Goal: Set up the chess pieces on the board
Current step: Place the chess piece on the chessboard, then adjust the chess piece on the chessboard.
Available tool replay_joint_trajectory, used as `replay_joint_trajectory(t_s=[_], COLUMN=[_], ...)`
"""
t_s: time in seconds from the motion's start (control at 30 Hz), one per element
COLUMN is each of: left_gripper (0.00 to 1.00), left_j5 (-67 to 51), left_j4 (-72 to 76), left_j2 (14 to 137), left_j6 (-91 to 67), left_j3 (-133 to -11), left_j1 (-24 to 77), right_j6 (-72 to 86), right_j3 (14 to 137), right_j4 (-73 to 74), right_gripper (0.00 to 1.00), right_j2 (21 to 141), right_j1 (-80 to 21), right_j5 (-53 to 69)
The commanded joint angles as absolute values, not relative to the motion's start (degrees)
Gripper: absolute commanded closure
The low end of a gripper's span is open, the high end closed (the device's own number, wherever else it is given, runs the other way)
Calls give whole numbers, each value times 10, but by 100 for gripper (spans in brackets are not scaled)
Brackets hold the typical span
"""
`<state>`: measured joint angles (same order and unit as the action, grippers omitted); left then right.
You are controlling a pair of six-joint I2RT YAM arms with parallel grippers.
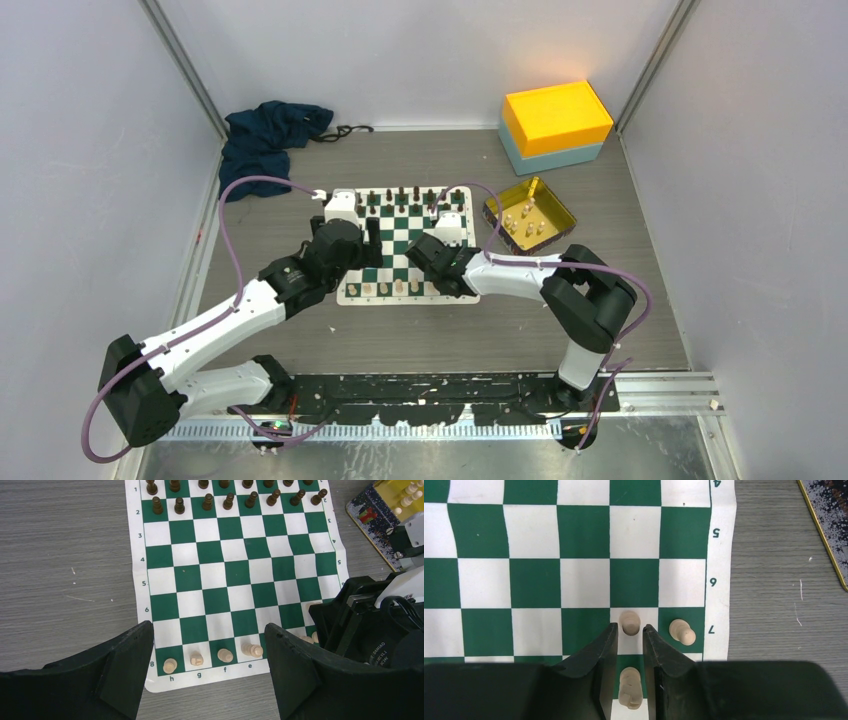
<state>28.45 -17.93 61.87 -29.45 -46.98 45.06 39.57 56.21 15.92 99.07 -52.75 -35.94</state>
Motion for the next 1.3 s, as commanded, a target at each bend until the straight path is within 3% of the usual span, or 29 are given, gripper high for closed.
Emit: replay_joint_trajectory(t_s=[0.0, 1.27], left_gripper=[18, 18], left_j5=[294, 294], left_j4=[-161, -160], left_j2=[610, 613], left_j6=[-287, -290], left_j3=[-473, -470], left_j1=[452, 453], right_j6=[395, 395], right_j3=[590, 568], right_j4=[157, 158], right_gripper=[69, 91], right_j2=[976, 956], right_j1=[-523, -512], right_j5=[-376, -369])
